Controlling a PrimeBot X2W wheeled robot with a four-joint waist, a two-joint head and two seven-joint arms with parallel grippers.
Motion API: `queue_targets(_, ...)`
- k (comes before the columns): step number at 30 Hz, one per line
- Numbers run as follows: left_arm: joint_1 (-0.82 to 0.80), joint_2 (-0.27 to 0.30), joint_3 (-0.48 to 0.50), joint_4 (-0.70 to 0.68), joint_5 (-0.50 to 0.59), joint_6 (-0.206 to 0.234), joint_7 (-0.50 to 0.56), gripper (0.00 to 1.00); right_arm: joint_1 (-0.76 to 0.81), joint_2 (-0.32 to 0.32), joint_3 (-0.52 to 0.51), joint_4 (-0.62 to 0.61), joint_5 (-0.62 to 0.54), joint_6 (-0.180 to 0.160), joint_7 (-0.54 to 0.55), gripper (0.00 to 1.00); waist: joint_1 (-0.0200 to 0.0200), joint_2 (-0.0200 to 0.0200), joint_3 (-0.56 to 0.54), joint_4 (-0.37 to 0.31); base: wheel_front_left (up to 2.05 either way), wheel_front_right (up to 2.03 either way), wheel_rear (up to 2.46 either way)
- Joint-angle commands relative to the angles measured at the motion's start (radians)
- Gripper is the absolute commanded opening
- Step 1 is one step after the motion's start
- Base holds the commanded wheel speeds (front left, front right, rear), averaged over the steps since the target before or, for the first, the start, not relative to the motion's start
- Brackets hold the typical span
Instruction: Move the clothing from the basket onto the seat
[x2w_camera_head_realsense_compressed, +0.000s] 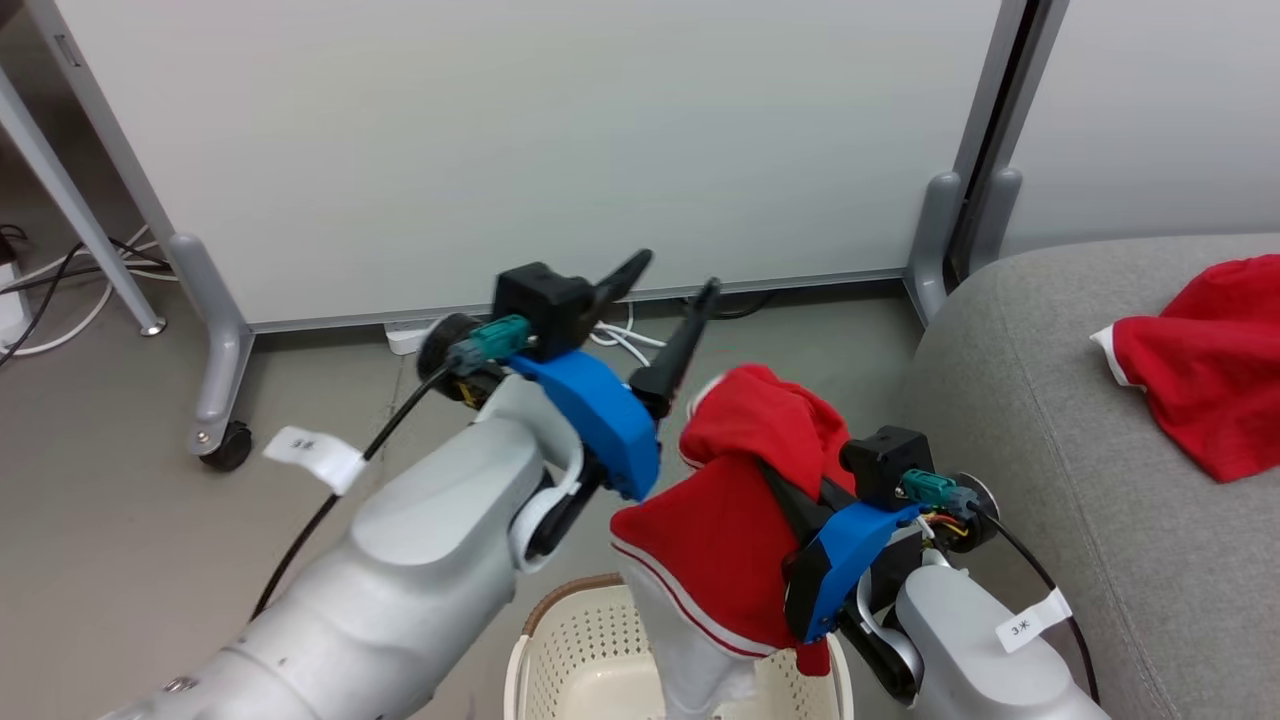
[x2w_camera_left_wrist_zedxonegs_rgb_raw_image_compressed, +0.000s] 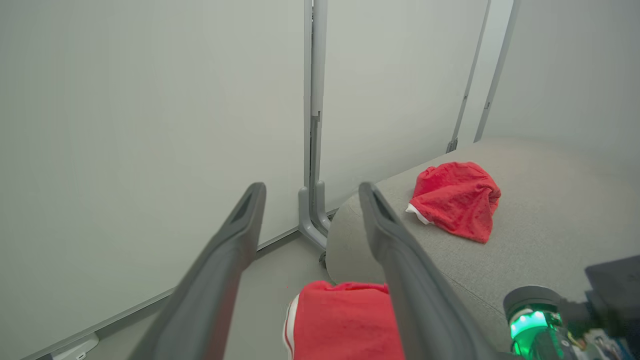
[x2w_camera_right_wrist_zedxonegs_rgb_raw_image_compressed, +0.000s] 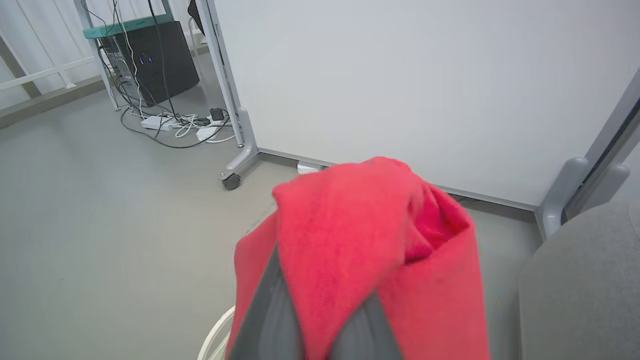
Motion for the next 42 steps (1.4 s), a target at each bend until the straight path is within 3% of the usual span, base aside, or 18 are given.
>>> queue_targets(1,0.035,0.023,0.031,-0.026,0.025,0.010,-0.004,1.00,-0.008,-0.002,-0.007,-0.016,-0.005,0.000,-0.010,0.00,0.0000,0.0000,0.001,-0.006,0.00,0.00,0.00)
queue_targets(11,0.355,0.193,0.357,-0.293,0.194,0.080,-0.004,1.00,0.020,-0.002,-0.041,-0.128,-0.038,0.000,-0.013,0.00,0.0000,0.0000,0.033,-0.084,0.00,0.00,0.00)
queue_targets(18,0.593,0.243,0.596,-0.452,0.330,0.093,-0.004,1.00,0.066,-0.002,-0.115,-0.224,-0.090,0.000,0.009,0.00,0.0000,0.0000,0.061,-0.161,0.00,0.00,0.00)
queue_targets(31,0.825,0.172,0.842,-0.539,0.501,0.059,-0.004,1.00,0.215,-0.002,-0.215,-0.460,-0.154,0.000,0.093,0.00,0.0000,0.0000,0.117,-0.359,0.00,0.00,0.00)
queue_targets(42,0.842,0.109,0.932,-0.538,0.579,0.000,-0.004,1.00,0.303,-0.002,-0.250,-0.578,-0.124,0.000,0.120,0.00,0.0000,0.0000,0.145,-0.520,0.00,0.00,0.00)
